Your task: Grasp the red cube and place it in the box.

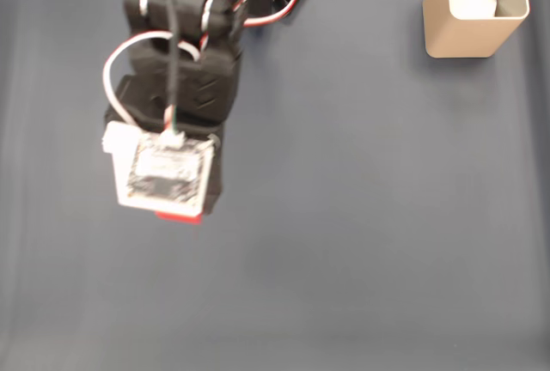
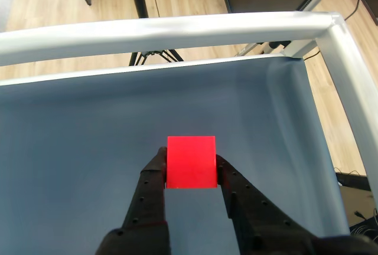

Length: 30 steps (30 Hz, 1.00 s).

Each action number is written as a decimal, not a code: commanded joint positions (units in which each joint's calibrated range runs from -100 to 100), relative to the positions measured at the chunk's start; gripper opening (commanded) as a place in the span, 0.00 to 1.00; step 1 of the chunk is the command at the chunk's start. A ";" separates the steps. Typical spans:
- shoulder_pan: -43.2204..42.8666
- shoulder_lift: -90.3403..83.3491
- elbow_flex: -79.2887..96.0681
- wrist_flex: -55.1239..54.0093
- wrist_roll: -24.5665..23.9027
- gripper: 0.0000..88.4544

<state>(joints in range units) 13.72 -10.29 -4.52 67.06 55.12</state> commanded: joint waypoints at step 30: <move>-28.92 -28.44 17.66 4.00 1.66 0.00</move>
<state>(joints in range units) -12.91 -36.17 13.38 70.88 56.43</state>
